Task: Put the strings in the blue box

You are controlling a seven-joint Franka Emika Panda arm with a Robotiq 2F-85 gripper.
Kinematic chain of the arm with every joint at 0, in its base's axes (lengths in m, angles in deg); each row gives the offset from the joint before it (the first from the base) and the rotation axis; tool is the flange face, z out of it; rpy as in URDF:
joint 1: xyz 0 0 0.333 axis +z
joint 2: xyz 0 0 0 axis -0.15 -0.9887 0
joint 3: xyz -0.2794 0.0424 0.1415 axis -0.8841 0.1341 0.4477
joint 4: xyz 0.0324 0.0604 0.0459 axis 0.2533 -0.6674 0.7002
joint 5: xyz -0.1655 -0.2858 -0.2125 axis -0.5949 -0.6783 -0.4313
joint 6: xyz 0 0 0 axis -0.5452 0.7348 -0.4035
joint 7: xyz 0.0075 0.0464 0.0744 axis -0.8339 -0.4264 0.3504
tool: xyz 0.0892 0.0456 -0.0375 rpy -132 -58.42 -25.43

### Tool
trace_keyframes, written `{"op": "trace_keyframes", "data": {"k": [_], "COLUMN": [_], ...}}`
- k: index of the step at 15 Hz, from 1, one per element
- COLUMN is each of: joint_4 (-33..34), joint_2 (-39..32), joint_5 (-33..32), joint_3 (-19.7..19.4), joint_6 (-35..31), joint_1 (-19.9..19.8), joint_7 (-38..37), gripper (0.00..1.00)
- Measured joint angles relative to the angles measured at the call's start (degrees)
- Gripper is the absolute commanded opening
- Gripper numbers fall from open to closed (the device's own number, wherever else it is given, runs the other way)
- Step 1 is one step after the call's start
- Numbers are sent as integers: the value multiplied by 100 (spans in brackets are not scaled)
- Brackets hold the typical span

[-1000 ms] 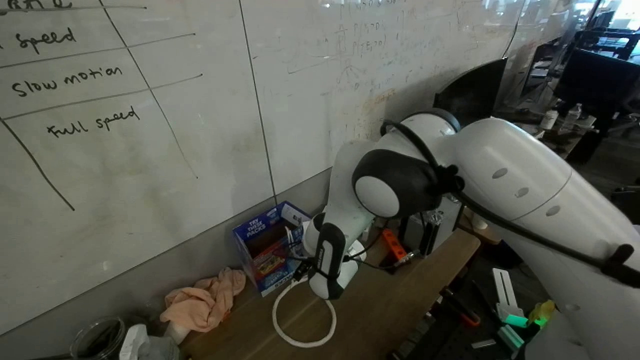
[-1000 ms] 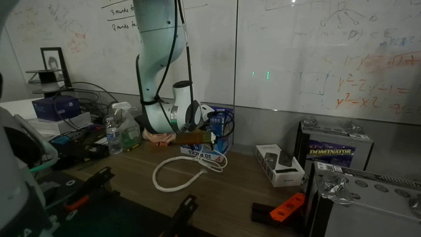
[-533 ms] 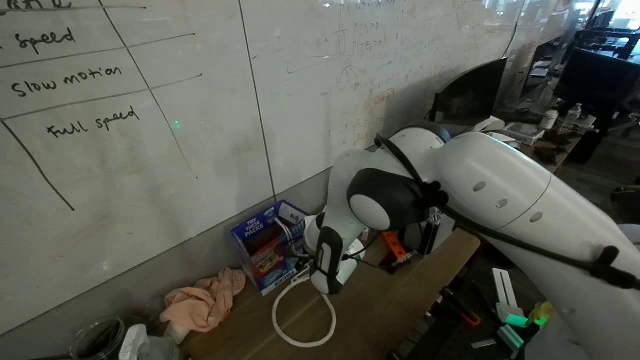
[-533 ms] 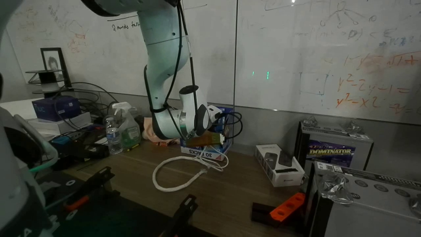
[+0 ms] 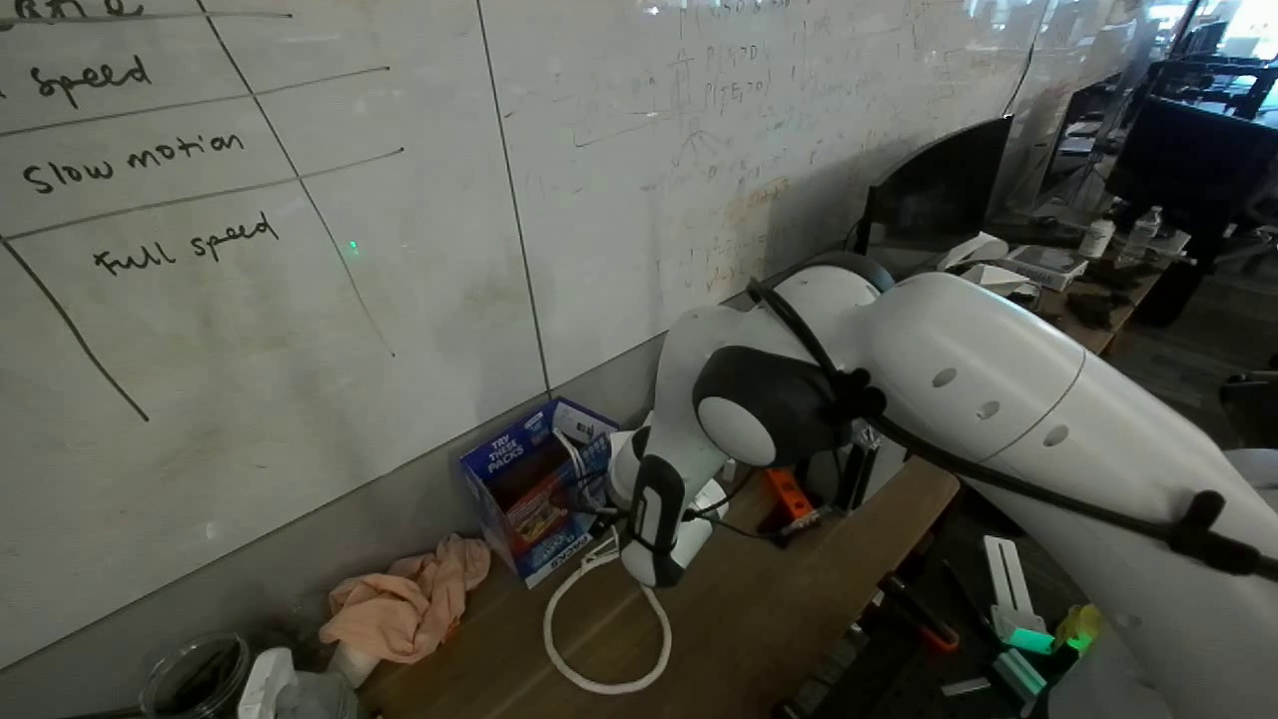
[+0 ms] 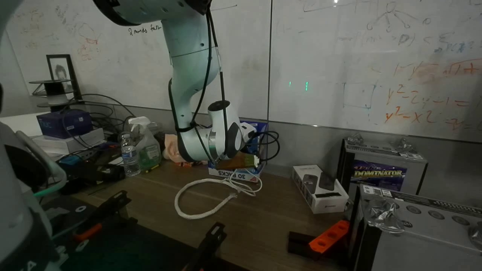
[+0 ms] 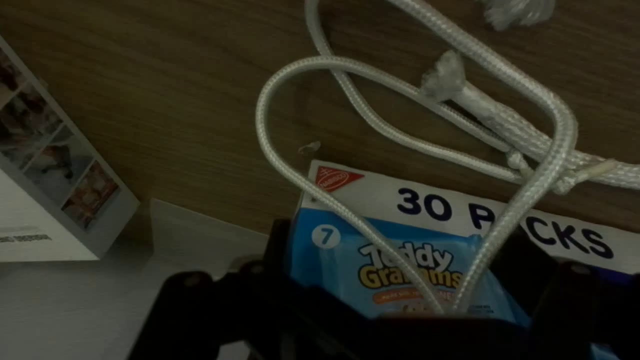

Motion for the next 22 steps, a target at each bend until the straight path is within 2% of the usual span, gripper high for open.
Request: {"op": "trace_keyframes", "data": {"k": [9, 10, 11, 13, 21, 22], "joint_4": [170, 185, 204, 237, 282, 284], "joint_2": [-136, -147, -158, -184, -241, -241], "joint_5": [95, 96, 97, 97, 97, 97], "joint_3": [257, 296, 328, 380, 442, 442], "joint_6": [-254, -288, -309, -366, -530, -533], "joint_1": [-220, -261, -298, -362, -459, -460], "joint_7": [-144, -151, -159, -165, -166, -166], "gripper": [100, 97, 73, 72, 9, 5]}}
